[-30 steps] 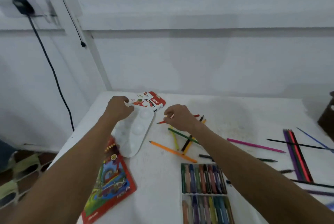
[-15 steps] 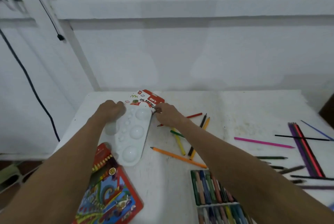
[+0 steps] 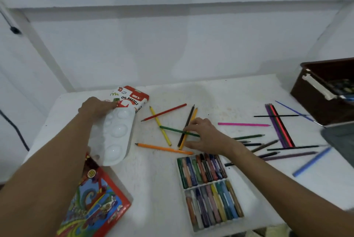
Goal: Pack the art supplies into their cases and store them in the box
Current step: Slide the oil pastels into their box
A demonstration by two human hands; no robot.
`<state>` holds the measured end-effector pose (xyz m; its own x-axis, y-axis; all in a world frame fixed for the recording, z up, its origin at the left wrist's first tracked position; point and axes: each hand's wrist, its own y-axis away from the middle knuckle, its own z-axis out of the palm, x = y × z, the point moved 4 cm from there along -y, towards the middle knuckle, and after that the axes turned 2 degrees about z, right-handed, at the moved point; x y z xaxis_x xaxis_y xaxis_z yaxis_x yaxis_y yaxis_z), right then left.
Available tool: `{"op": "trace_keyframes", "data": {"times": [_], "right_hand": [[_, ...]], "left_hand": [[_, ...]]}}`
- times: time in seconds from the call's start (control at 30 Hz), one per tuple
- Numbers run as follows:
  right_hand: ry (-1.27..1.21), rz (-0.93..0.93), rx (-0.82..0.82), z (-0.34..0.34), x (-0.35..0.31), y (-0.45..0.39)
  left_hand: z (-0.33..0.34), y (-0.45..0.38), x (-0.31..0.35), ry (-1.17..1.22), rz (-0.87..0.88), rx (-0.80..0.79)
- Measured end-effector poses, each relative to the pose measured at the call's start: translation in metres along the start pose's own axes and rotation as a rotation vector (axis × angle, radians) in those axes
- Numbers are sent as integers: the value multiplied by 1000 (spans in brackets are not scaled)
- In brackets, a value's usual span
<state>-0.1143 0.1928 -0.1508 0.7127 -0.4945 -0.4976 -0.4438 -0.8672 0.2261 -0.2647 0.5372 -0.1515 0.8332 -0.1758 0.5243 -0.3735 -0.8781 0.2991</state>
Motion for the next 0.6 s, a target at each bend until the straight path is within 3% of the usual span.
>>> {"op": "trace_keyframes", "data": {"times": [0.17,0.27,0.47,0.6], "right_hand": [[136,-54,45,16,5,23],[265,-106,154,31,3,36],[236,-54,403,26,9,59],[243,-71,272,30,19,64]], "left_hand": [[-2,10,2,136,-13,6],[-3,11,2,220,11,36],[-32,19,8,334,106,184],[-52,27,31,280,192,163]]}}
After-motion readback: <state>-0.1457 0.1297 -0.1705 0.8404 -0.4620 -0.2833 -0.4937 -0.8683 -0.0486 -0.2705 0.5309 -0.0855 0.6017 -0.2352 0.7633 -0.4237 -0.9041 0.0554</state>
